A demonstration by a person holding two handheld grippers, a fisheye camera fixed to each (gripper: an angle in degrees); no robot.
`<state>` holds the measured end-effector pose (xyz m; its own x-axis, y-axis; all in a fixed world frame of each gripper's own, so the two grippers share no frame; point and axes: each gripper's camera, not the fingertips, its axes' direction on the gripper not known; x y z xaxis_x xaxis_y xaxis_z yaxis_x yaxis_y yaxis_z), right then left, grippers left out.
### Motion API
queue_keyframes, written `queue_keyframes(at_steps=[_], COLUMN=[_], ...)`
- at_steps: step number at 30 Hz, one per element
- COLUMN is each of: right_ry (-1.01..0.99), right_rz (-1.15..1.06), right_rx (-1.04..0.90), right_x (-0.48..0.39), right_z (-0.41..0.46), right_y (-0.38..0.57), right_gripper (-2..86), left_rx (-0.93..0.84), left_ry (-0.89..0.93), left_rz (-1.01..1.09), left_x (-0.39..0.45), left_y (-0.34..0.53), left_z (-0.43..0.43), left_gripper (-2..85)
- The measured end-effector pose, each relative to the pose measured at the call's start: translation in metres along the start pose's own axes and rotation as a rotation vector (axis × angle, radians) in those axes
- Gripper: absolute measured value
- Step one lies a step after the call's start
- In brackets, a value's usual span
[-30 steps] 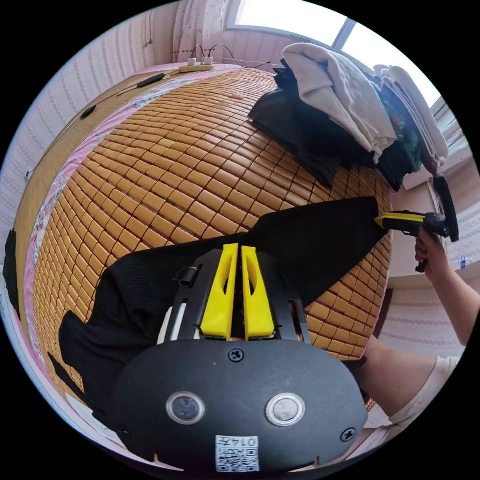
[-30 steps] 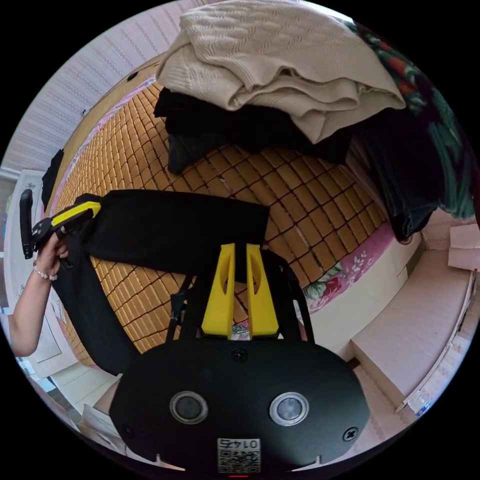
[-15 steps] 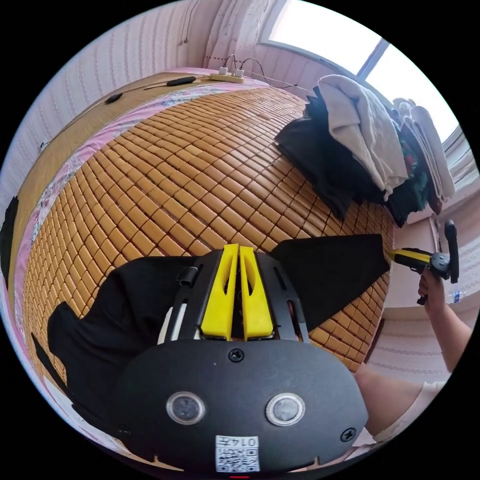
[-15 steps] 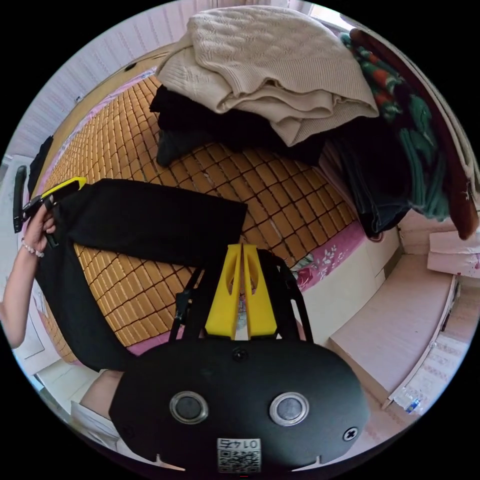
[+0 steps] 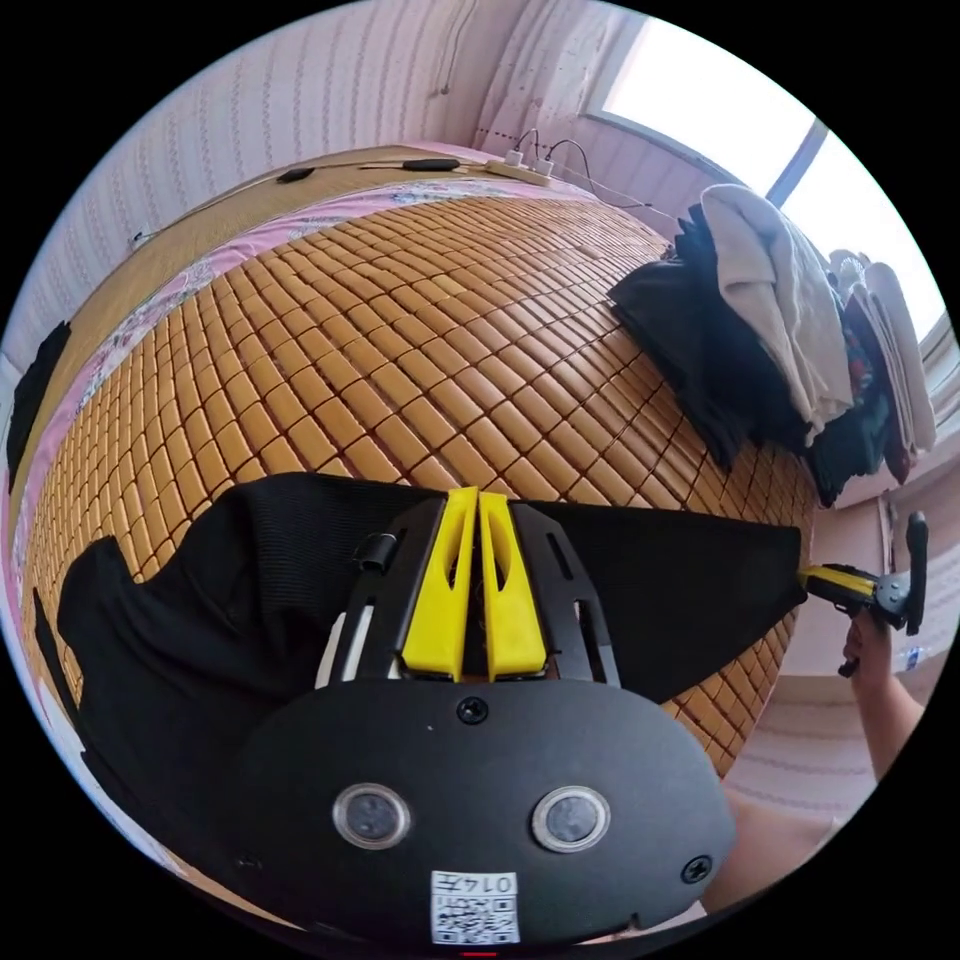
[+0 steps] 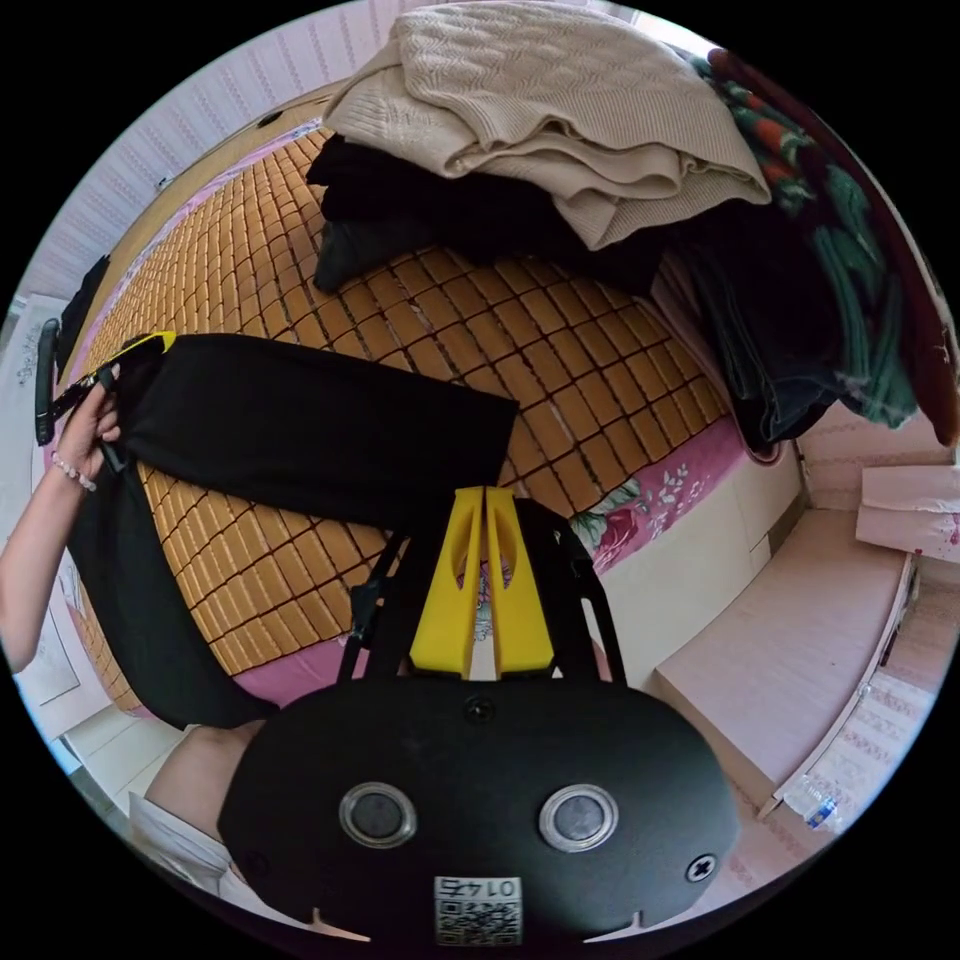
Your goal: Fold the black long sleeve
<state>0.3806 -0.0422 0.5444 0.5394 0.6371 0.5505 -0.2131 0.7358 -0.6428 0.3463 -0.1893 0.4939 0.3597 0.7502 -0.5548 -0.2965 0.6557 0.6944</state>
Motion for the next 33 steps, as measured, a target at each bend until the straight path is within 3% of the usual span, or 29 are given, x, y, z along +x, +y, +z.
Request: queue_keyframes(at_steps=[9,15,21,27,33], right_ry=[0.082,0.111,-0.007,-0.221,-0.437], right_rz=[-0.150,-0.303,-0.487,-0.777,-1.175], right_rx=[0.011,0.062,0.160,0.222,0.171], right_x=[-0.006,-0.027,-0.059,-0.171,-0.364], right_z=[0.044,0.065,0.077,0.113,0.164], right_y=[-0.014,-0.028,-0.046,-0.082,-0.095], right_gripper=[3.8,6.3,7.5,6.4,7.3], left_rx=[-0.027,-0.012,0.074,0.125,0.122], left_ry=[0.100,0.144,0.062,-0.110,-0.211], left_rz=[0.162,0.005,-0.232,-0.446,-0.653], left_x=[0.028,-0.006,-0.083,-0.163,-0.206], left_y=[0.020,0.058,0.095,0.172,0.241], left_z=[-0.133,-0.238,-0.363,-0.482,-0.552], left_gripper=[-0.6,1.1,3.3,4.3,4.4])
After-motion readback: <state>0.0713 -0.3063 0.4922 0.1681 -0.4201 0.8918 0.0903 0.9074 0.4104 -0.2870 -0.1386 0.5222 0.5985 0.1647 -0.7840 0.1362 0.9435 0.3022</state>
